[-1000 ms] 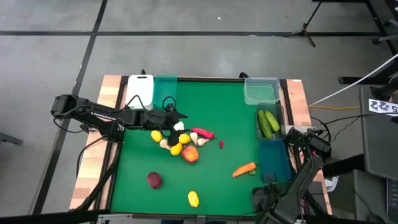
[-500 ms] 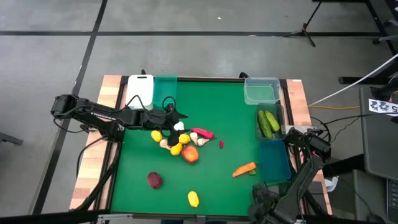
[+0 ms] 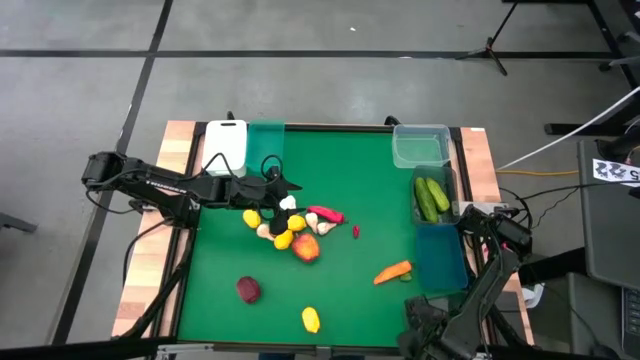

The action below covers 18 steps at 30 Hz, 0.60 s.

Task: Sort produce into baskets
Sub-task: Put the purple eggplant into the black transparent bin

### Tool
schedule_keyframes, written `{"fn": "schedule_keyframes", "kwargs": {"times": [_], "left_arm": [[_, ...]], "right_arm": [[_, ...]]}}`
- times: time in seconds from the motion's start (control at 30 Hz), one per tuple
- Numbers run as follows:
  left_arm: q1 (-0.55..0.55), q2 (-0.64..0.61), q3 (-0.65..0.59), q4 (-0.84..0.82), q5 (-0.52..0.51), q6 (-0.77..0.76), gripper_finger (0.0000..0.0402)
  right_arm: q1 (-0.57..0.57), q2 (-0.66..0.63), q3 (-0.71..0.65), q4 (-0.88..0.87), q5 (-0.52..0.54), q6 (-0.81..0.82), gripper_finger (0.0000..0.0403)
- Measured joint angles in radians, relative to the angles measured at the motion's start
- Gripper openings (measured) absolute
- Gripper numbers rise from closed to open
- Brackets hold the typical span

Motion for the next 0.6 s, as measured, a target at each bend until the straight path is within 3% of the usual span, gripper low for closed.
{"fn": "schedule_keyframes", "kwargs": {"times": [0.33, 0.6], "left_arm": [[0.000, 0.000, -0.001, 0.001, 0.000, 0.000, 0.0301], [0.001, 0.000, -0.001, 0.006, 0.000, 0.004, 0.0301]], "right_arm": [[0.049, 0.000, 0.000, -0.045, 0.108, 0.040, 0.0076], [0.043, 0.000, -0.016, -0.020, 0.103, 0.082, 0.0076]]}}
